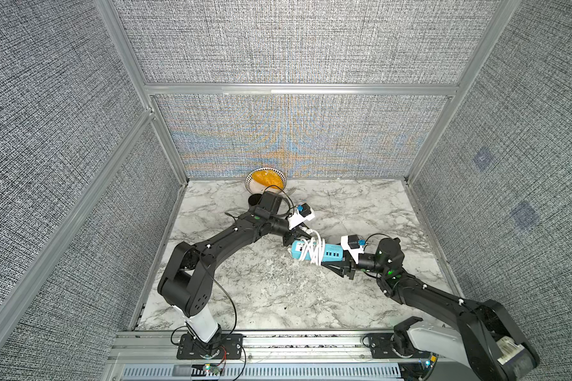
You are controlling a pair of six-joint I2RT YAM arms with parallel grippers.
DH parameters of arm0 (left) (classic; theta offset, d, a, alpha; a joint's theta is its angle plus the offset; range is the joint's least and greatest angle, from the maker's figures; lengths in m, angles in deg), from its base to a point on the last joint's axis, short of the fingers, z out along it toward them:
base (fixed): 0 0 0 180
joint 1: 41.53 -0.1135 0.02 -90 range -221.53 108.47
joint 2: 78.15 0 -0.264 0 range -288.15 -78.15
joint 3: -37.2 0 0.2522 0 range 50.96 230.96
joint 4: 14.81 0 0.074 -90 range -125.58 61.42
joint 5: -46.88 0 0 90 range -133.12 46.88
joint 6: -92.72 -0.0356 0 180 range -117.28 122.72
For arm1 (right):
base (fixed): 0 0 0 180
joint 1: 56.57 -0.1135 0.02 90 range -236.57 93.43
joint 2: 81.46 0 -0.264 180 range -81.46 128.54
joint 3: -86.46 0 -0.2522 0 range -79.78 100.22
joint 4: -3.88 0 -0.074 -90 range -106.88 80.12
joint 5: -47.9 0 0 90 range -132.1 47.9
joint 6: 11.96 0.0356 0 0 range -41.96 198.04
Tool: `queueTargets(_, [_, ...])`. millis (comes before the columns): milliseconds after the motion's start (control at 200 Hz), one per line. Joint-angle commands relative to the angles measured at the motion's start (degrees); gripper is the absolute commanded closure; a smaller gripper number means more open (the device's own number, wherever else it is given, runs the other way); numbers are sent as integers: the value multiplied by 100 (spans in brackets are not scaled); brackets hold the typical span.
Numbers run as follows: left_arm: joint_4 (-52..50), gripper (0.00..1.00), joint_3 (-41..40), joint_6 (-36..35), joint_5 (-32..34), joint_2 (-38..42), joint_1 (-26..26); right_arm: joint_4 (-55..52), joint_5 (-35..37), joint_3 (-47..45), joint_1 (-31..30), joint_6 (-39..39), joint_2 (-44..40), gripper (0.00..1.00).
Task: Wrap the cord around the power strip
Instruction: Place the power strip at the center of the board.
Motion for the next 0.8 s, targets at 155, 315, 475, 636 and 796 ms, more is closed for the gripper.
queueTargets(155, [-368, 72, 34, -166, 637, -166, -3, 785, -302, 199, -217, -547, 615, 100])
queueTargets(315, [-615, 67, 39, -382, 835, -247, -28, 1073, -272, 129, -321, -598, 1005, 100])
queueTargets(475, [-520, 54, -85, -426, 1048, -263, -94, 1506, -328, 71, -351, -490, 1387, 100])
queueTargets(636, [-588, 44, 38, -433, 1290, -386, -202, 1684, -418, 148, -404, -521, 1865, 100])
queueTargets(796, [-601, 10, 158, -445, 1739, -455, -303, 2246, -377, 147, -488, -355, 2451, 100])
